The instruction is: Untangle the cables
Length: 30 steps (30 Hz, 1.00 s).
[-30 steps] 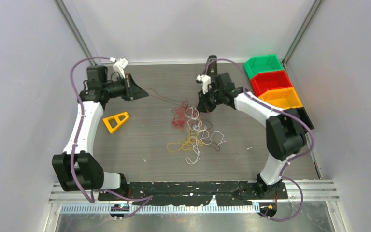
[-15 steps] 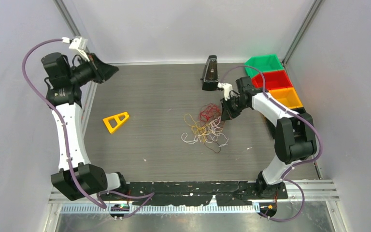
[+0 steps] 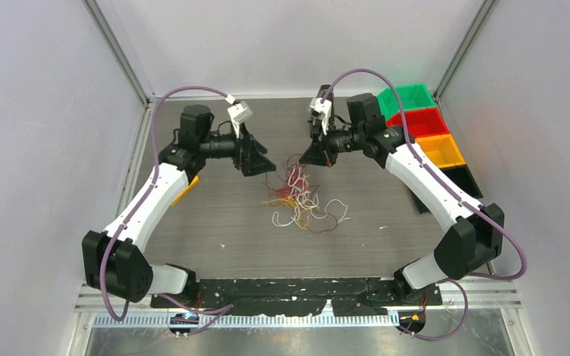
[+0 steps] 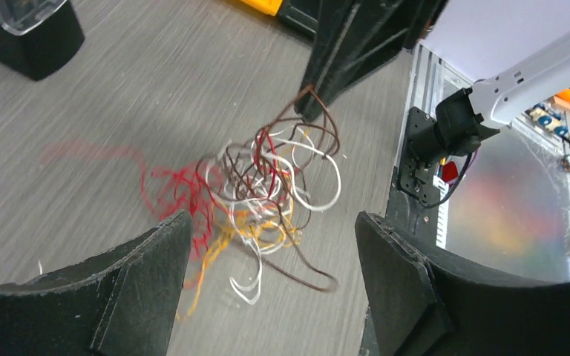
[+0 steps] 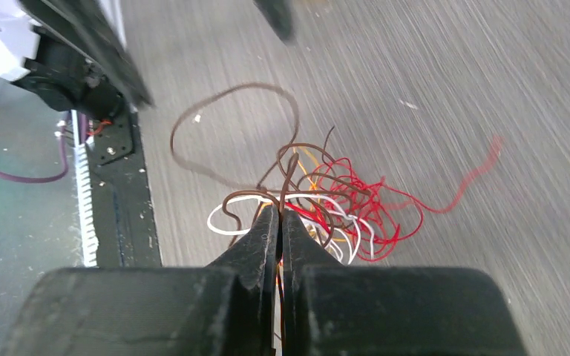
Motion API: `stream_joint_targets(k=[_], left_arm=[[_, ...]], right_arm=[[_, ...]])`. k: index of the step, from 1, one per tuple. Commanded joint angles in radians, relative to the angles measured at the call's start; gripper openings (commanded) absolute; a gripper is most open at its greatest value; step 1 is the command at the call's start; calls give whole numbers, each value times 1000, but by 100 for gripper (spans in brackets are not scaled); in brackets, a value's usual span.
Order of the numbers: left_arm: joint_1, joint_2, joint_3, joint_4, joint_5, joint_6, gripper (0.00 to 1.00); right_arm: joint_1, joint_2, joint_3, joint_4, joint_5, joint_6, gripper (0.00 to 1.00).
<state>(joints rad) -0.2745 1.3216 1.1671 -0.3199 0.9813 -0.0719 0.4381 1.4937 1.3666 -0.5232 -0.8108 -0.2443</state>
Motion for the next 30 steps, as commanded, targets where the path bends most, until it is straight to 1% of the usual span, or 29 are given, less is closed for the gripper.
stream_joint_targets(k=[1, 3, 4, 6, 7, 10, 11, 14, 15, 16, 19, 21, 25, 28, 30], left_arm=[[-68, 48, -17, 192, 7, 65, 82], [-111, 70, -27, 222, 5, 67, 82], [-128, 81, -28, 224, 8, 96, 82], [-151, 99, -39, 233, 10, 101, 78], [-156, 108, -49, 247, 6, 93, 75], [-156, 133, -84, 312, -19, 19, 57], [-154, 142, -98, 337, -23, 2, 53], [-154, 144, -185, 434, -40, -40, 52], [-154, 146, -209, 455, -43, -45, 51], [-154, 147, -224, 462, -47, -45, 47], [-144, 163, -249, 448, -56, -39, 30], [-125, 165, -272, 448, -65, -52, 19], [-51, 155, -323, 427, -85, -90, 1], [-4, 138, -337, 342, -117, -47, 0], [15, 129, -337, 253, -148, -3, 0]], right_arm=[[29, -57, 55, 51, -84, 48, 5], [38, -73, 59, 82, -98, 85, 5], [40, -83, 59, 107, -99, 113, 5], [44, -93, 65, 132, -101, 147, 5], [43, -96, 70, 136, -101, 155, 5], [43, -115, 97, 176, -108, 217, 6], [44, -120, 104, 207, -109, 255, 5], [43, -140, 147, 298, -111, 367, 5], [45, -141, 157, 344, -111, 431, 5], [45, -142, 183, 365, -110, 447, 5], [45, -131, 244, 438, -91, 526, 6], [44, -128, 303, 458, -77, 550, 5], [27, -129, 366, 494, -33, 594, 5], [-3, -128, 400, 548, -11, 676, 5], [-16, -125, 433, 602, 4, 722, 5]])
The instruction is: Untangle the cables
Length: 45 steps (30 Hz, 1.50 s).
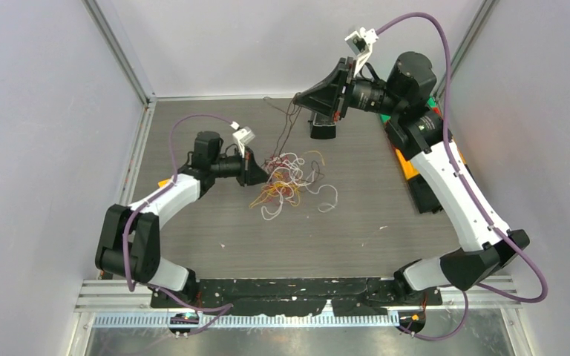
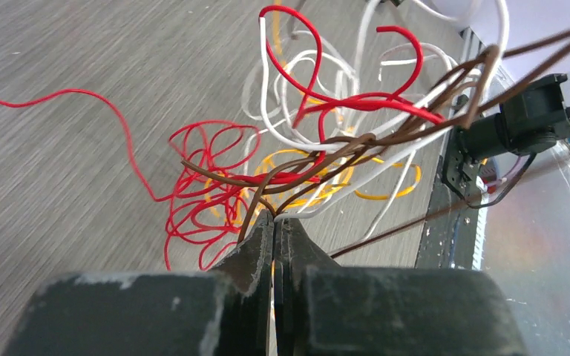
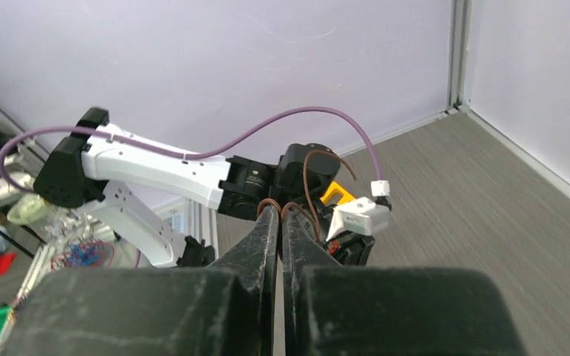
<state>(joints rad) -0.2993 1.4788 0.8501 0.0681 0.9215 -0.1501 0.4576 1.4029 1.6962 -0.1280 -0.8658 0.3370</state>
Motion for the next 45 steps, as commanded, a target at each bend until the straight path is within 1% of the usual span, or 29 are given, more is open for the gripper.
stream_joint_targets(k=[1, 4, 7, 10, 12, 13, 15, 17, 18, 19, 23, 24, 25, 26, 27, 28, 29, 30, 32, 35, 37, 39, 41, 43, 45], left_arm=[[49, -30, -17, -171, -96, 94, 0], [95, -54, -16, -233, -80, 141, 0], [162, -107, -36, -256, -71, 197, 0], [225, -117, -10, -400, -83, 343, 0], [266, -116, 7, -485, -75, 404, 0], [281, -121, 16, -515, -74, 429, 0], [294, -143, 28, -563, -77, 478, 0], [295, -172, 28, -588, -94, 502, 0], [295, -185, 26, -593, -102, 504, 0], [295, -193, 25, -598, -108, 508, 0], [295, -184, 37, -645, -160, 539, 0], [291, -176, 43, -657, -155, 547, 0], [284, -164, 56, -671, -146, 551, 0], [272, -152, 73, -686, -129, 551, 1], [258, -141, 89, -699, -109, 542, 3], [244, -128, 105, -702, -94, 517, 7], [229, -115, 118, -694, -83, 484, 10], [223, -103, 126, -675, -81, 434, 11], [223, -76, 137, -639, -86, 331, 12], [226, -44, 153, -641, -84, 275, 18], [234, -33, 147, -635, -86, 232, 24], [235, -24, 132, -621, -110, 189, 33], [235, -18, 116, -589, -117, 158, 41], [231, -10, 94, -536, -129, 84, 47], [216, 6, 84, -501, -168, 49, 53]], right_arm=[[-38, -29, 134, 214, 62, 149, 5], [-42, -10, 191, 205, 62, 159, 5], [-47, -16, 168, 184, 58, 150, 5], [-48, -36, 118, 179, 57, 153, 5], [-49, -42, 107, 157, 66, 136, 6], [-54, -44, 104, 145, 72, 102, 6], [-72, -58, 79, 64, 97, 44, 11], [-106, -86, 25, -21, 144, 5, 21], [-120, -106, -15, -48, 159, -10, 22], [-158, -128, -36, -102, 190, -44, 22], [-240, -188, -172, -215, 258, -142, 20], [-252, -193, -185, -261, 278, -207, 22], [-254, -195, -205, -285, 274, -240, 25], [-255, -192, -215, -330, 246, -299, 34], [-253, -178, -245, -348, 234, -316, 39], [-239, -164, -264, -377, 221, -361, 52], [-211, -155, -309, -389, 218, -384, 58], [-193, -131, -332, -405, 221, -424, 67], [-121, -79, -387, -410, 235, -474, 75], [6, 9, -437, -353, 256, -497, 78], [58, 85, -444, -291, 279, -485, 77], [99, 171, -426, -234, 325, -483, 76], [126, 293, -385, -186, 384, -482, 75], [142, 380, -334, -171, 435, -480, 73], [154, 463, -280, -167, 464, -474, 73]])
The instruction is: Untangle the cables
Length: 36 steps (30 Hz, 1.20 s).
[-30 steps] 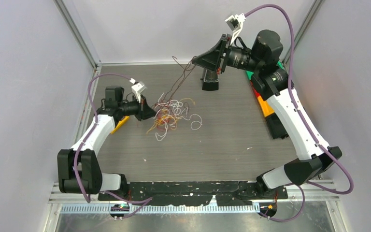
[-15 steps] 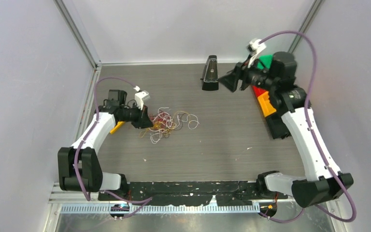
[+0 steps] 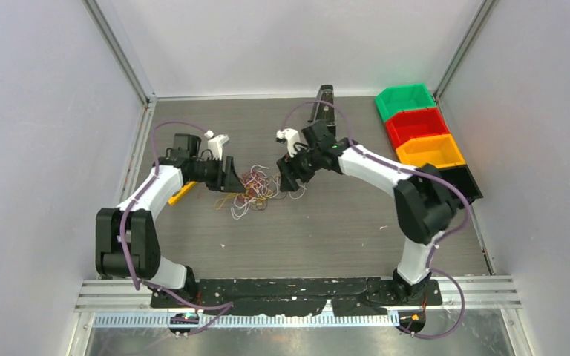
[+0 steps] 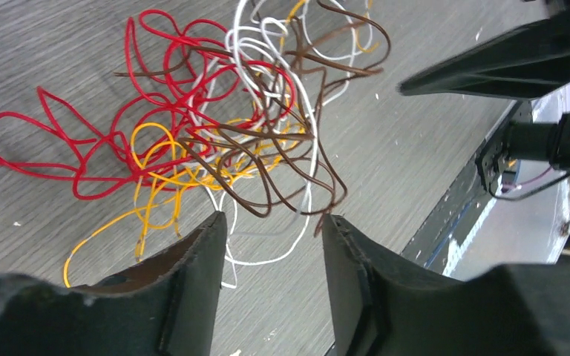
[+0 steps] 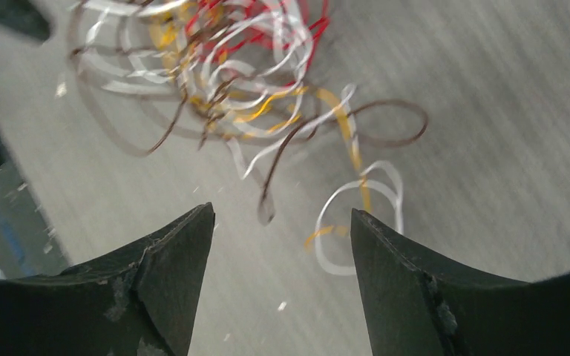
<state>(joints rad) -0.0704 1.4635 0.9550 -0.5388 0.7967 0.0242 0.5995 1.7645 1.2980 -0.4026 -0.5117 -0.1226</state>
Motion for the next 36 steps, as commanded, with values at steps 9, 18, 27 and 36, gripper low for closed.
stream_joint_targets(k=[9, 18, 27, 36], left_arm=[[-128, 172, 52, 158, -351, -158, 66], [-175, 167, 133, -25, -781, -62, 35], [5, -122, 171, -68, -582, 137, 0], [111, -218, 451, -134, -403, 144, 0]], right_arm=[[83, 280, 187, 163, 366, 10, 69], [21, 135, 1, 2, 641, -191, 13], [-254, -163, -192, -119, 635, -303, 5], [-399, -248, -278, -137, 635, -393, 5]])
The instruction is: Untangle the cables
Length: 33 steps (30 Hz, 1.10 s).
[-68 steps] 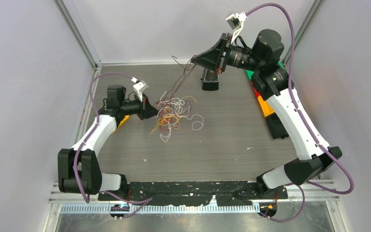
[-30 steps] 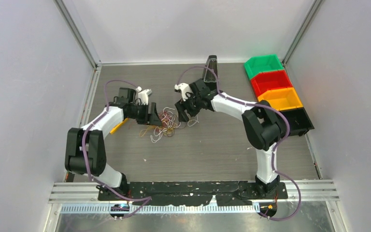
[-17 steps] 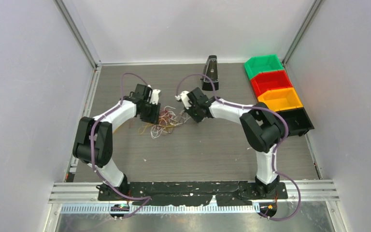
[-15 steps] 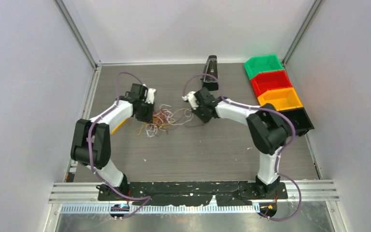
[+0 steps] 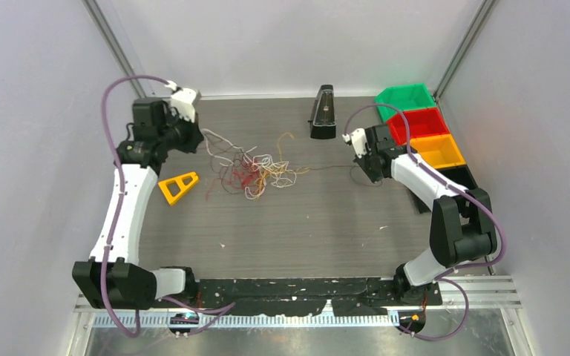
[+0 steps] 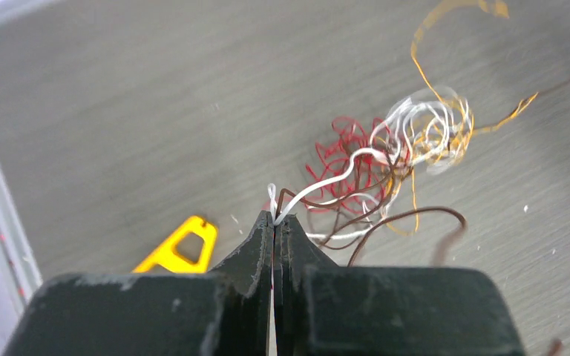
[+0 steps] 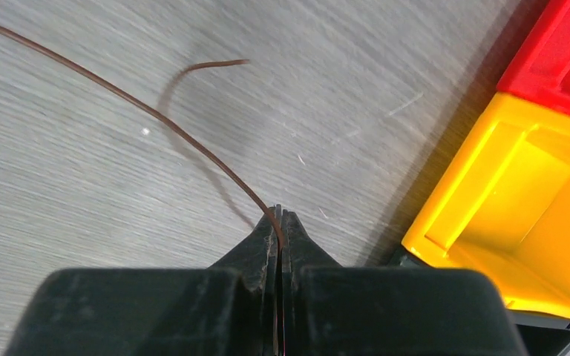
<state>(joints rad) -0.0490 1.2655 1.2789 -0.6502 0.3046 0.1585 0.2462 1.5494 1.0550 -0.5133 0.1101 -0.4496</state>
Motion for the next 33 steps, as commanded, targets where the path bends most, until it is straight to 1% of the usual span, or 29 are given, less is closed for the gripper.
stream_joint_targets(k=[1, 3, 7, 10, 15, 18, 20, 23, 25, 26, 27, 28, 29, 30, 31, 32, 33], left_arm=[[128, -17, 167, -23, 116, -11, 0], [188, -5, 248, -20, 186, -31, 0], [245, 12, 384, 34, 240, -67, 0], [280, 34, 488, 94, 272, -148, 0], [332, 58, 605, 193, 272, -294, 0], [376, 90, 676, 213, 258, -363, 0], [390, 111, 706, 217, 287, -388, 0], [386, 107, 672, 252, 389, -445, 0], [377, 90, 630, 306, 457, -488, 0], [364, 83, 619, 318, 499, -494, 0], [341, 74, 608, 319, 529, -498, 0], [318, 62, 587, 323, 555, -503, 0], [288, 46, 561, 331, 576, -506, 0], [255, 28, 526, 341, 594, -505, 0], [227, 9, 493, 353, 603, -506, 0], [196, -6, 460, 361, 611, -506, 0], [170, -18, 438, 367, 620, -507, 0]], right_arm=[[-62, -36, -47, -26, 14, -84, 5], [-81, -42, -67, -19, 18, -112, 5], [-100, -38, -102, 5, 25, -154, 5], [-105, -17, -123, 24, 31, -173, 5], [-111, 3, -158, 45, 42, -209, 5], [-121, 3, -173, 57, 46, -226, 5], [-128, 4, -178, 58, 44, -226, 5], [-129, -6, -153, 32, -12, -205, 5], [-129, -15, -107, -40, -104, -184, 5], [-129, -17, -67, -65, -208, -178, 5], [-128, -26, -46, -126, -262, -176, 7], [-127, -31, -6, -150, -377, -168, 20], [-124, -48, 11, -181, -429, -161, 29], [-116, -57, 41, -197, -511, -147, 51], [-104, -81, 56, -202, -547, -139, 61], [-98, -107, 87, -202, -608, -119, 77], [-79, -120, 104, -195, -635, -108, 83]])
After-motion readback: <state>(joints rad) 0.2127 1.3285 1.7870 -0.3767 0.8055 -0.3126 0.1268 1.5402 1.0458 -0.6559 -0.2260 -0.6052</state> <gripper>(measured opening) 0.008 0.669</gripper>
